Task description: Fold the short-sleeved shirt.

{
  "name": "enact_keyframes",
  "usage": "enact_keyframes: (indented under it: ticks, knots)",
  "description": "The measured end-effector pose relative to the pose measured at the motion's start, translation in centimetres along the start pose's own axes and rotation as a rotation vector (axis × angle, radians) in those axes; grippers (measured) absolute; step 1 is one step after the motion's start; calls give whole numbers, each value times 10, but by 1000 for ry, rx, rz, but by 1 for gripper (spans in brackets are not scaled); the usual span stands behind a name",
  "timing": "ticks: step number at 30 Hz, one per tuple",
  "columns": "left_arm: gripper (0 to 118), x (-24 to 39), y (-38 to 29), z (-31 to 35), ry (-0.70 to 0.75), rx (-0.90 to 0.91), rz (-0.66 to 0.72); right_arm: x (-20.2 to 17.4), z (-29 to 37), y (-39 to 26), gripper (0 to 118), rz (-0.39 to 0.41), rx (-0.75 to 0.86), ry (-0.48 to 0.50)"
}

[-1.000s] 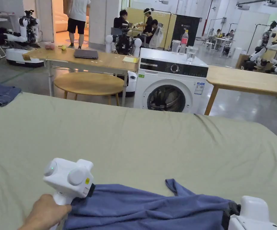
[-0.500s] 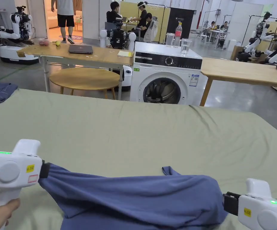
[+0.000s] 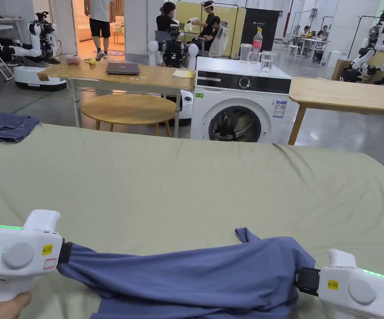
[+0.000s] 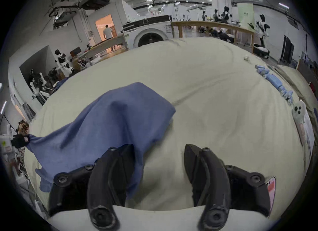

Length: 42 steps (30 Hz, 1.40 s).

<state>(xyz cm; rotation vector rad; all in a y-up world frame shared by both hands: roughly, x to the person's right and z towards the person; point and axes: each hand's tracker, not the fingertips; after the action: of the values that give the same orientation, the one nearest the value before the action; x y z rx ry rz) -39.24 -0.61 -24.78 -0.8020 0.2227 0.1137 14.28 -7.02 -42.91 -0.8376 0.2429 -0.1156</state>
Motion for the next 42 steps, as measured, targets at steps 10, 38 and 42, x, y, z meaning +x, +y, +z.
enact_keyframes:
  ticks: [10, 38, 42]
  knots:
    - [0, -2, -1, 1, -10, 1, 8, -11, 12, 28, 50, -17, 81, 21]
    - [0, -34, 137, 120, 29, 353, 35, -84, 156, 158, 1, 183, 464, 3]
    - [0, -47, 182, 155, 44, 417, 44, -111, 186, 191, 1, 236, 537, 0]
